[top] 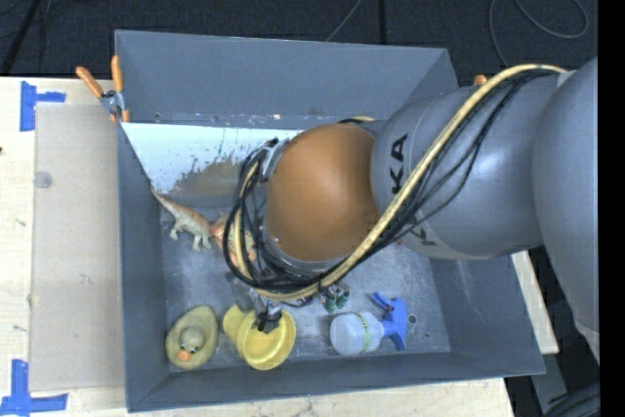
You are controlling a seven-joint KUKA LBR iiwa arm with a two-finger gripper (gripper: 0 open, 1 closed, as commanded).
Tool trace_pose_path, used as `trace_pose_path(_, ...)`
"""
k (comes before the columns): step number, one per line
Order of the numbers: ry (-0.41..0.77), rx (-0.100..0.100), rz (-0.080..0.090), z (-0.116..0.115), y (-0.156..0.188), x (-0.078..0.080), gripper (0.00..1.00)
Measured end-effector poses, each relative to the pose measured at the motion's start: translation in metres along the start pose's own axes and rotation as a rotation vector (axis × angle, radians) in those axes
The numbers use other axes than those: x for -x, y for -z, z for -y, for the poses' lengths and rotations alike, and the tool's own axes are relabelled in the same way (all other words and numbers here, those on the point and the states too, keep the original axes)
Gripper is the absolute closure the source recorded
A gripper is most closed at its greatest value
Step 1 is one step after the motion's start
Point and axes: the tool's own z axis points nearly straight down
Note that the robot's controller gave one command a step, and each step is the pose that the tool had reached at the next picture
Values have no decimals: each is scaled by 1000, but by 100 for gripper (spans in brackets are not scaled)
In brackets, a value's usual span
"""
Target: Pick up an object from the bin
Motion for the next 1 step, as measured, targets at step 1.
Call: trace_pose_path(1,0,-2,10,-1,55,3,100)
